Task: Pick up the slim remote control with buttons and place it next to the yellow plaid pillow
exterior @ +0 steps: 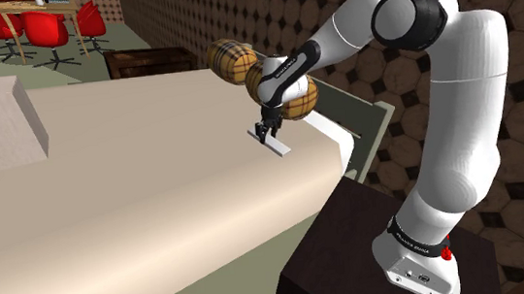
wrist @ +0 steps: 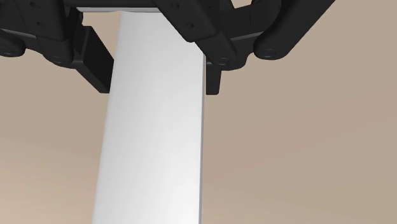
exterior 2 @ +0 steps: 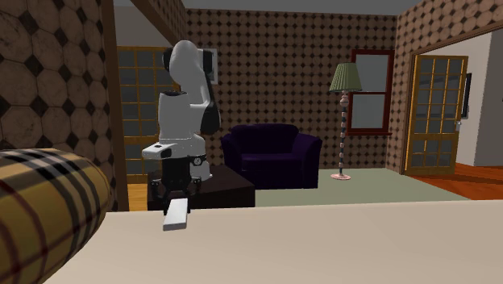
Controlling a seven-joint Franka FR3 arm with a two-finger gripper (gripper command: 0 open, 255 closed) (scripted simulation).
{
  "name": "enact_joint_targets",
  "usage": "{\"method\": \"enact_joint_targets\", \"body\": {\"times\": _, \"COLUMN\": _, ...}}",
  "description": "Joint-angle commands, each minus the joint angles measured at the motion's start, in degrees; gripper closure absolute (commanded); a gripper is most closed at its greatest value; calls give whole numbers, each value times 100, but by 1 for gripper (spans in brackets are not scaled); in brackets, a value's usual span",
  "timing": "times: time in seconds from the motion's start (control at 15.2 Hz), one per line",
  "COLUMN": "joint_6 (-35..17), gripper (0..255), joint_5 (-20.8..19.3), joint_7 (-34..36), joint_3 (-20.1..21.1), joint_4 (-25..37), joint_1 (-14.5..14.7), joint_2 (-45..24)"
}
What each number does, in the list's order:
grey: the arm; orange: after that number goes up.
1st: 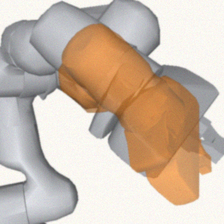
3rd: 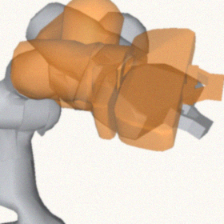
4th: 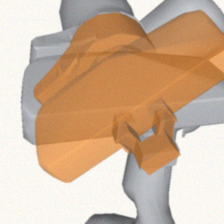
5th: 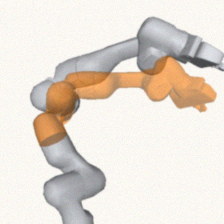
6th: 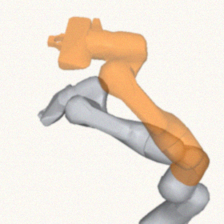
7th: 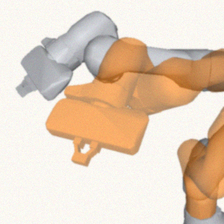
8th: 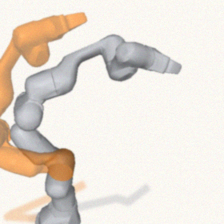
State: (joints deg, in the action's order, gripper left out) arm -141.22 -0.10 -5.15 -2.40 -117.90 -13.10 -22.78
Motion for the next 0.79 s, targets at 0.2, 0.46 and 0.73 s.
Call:
{"method": "enact_joint_targets", "body": {"times": 0.2, "joint_6": -98, "gripper": 255, "joint_5": 5, "joint_7": -6, "joint_3": 2, "joint_4": 8, "joint_1": -5, "joint_2": -101}}
{"method": "enact_joint_targets", "body": {"times": 0.46, "joint_6": -98, "gripper": 255, "joint_5": 5, "joint_7": -6, "joint_3": 2, "joint_4": 8, "joint_1": -5, "joint_2": -101}}
{"method": "enact_joint_targets", "body": {"times": 0.73, "joint_6": -97, "gripper": 0, "joint_5": 5, "joint_7": -6, "joint_3": 2, "joint_4": 9, "joint_1": -5, "joint_2": -101}}
